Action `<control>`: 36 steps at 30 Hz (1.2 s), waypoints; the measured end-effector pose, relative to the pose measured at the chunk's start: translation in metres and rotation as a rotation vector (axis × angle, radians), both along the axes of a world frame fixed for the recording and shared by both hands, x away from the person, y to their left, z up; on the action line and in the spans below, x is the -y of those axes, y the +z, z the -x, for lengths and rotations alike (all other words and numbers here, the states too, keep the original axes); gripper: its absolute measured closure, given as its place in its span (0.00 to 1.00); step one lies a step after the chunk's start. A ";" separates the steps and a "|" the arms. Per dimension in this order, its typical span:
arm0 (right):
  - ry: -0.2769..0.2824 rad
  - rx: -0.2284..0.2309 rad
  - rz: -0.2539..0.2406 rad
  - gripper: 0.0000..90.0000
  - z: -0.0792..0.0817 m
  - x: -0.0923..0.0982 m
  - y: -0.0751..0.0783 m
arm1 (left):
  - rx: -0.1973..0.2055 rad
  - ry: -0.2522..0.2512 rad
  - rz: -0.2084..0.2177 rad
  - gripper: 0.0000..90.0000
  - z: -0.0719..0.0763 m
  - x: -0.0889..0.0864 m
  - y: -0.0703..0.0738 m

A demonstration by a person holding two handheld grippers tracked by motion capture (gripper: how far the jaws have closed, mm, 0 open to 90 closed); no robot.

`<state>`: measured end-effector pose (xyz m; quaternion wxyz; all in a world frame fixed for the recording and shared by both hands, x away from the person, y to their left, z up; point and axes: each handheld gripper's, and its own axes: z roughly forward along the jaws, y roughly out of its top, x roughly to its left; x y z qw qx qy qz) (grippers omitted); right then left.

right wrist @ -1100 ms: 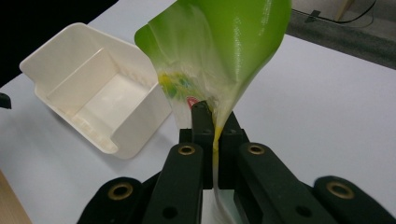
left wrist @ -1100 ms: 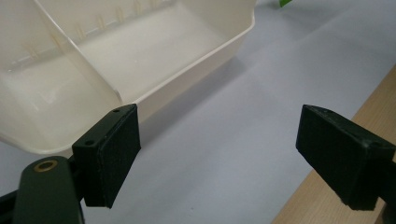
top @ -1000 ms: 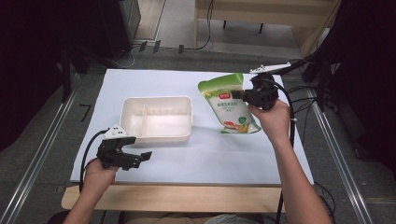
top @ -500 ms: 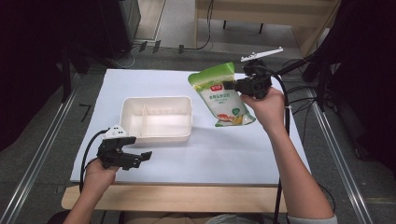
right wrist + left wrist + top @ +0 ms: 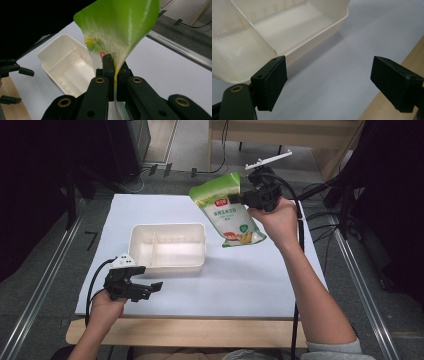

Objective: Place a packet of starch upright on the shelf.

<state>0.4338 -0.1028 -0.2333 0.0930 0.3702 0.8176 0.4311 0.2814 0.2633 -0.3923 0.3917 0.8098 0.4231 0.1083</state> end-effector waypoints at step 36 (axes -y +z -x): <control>0.123 -0.006 0.042 1.00 -0.023 -0.136 0.025 | 0.007 -0.013 0.003 0.16 0.000 -0.001 0.002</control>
